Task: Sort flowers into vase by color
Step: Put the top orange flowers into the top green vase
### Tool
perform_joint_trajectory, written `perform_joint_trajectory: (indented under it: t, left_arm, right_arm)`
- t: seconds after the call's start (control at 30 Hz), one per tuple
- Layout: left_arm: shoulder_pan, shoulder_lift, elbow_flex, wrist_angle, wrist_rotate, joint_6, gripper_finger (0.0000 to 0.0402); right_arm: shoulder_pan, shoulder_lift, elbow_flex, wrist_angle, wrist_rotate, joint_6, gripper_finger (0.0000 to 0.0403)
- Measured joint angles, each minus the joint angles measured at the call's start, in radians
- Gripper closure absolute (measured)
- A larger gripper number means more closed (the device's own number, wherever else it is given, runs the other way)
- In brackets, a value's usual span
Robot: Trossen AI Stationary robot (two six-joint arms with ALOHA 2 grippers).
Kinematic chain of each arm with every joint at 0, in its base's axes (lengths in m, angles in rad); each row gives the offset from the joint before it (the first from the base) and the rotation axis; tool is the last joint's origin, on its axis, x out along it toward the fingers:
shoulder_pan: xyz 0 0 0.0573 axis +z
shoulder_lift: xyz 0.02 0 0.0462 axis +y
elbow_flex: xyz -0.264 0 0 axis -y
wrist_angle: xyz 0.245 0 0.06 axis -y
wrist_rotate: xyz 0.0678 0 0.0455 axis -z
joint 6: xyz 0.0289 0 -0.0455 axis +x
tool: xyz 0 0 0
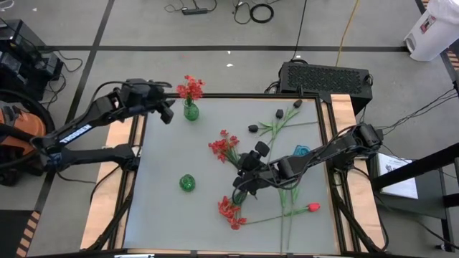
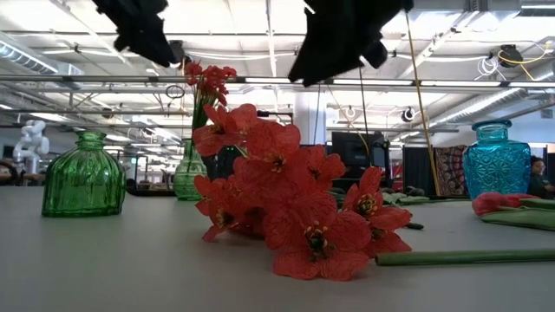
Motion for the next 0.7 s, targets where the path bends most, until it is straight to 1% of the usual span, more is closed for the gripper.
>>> perform_joint_trajectory:
  t: [0.17,0.27,0.33,0.5,0.7]
  left_arm:
    - [-0.056,-0.021,0.000,-0.064,0.096,-0.024,0.0244]
    - [-0.096,-0.020,-0.002,-0.108,0.161,-0.023,0.0244]
    - [-0.127,-0.019,-0.017,-0.103,0.194,-0.023,0.0244]
    - [-0.201,-0.012,-0.064,-0.080,0.205,-0.022,0.0244]
    - [-0.264,-0.001,-0.148,0.070,0.204,-0.023,0.0244]
  right_arm:
    - [0.000,0.000,0.000,-0.040,-0.106,0.121,0.0243]
    - [0.000,0.000,0.000,-0.041,-0.129,0.182,0.0243]
    - [-0.002,0.000,0.000,-0.048,-0.147,0.229,0.0243]
    - [-0.023,0.015,0.000,-0.075,-0.242,0.298,0.0243]
    - [-0.074,0.079,-0.001,-0.078,-0.366,0.304,0.0243]
